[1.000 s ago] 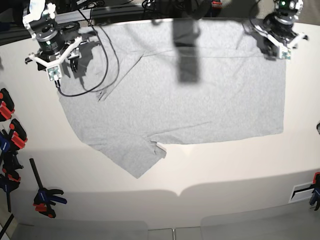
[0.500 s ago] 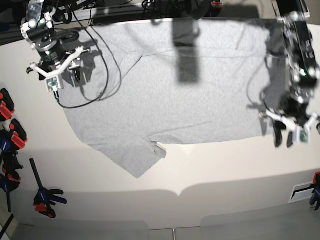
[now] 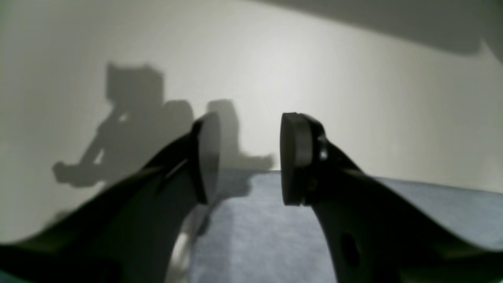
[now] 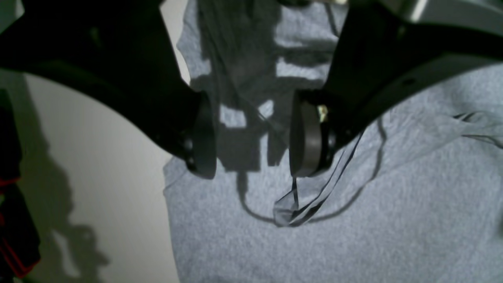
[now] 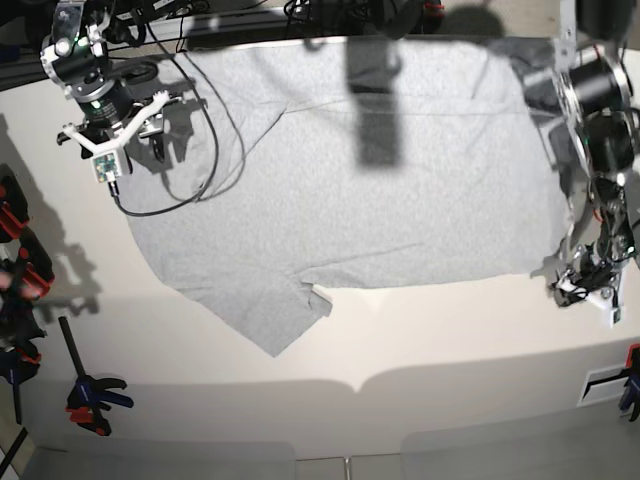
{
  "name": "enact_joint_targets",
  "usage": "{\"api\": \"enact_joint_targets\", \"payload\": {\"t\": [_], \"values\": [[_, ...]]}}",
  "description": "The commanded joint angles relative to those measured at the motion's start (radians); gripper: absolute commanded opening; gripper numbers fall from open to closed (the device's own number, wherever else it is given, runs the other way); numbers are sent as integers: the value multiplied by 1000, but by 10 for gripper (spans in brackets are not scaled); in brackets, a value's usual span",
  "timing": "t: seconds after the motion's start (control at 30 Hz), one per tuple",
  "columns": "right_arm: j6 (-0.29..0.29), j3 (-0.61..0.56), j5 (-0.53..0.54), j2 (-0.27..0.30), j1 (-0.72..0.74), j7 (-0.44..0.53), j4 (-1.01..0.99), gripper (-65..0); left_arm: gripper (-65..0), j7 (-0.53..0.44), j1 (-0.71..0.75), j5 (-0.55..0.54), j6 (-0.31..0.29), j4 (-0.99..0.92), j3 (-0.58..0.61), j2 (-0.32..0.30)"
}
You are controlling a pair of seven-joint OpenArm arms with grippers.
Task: Fold the T-shirt properly
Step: 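Move the left gripper down the shirt side and grasp the hem corner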
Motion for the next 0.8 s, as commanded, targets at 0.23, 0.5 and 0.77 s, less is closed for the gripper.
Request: {"api": "enact_joint_targets", "payload": {"t": [0.23,0.5,0.77], "values": [[40,6,10,10,2,16,18,-355,-418,-200,-90,107,11,-299,-3,-32],[42,6,10,10,2,17,18,-355,-418,-112,-71,80,12,-327,-3,-34],[42,6,12,10,6,38,18,-355,-423,-68,-5,-111,-156,-325,-3,-34]]}}
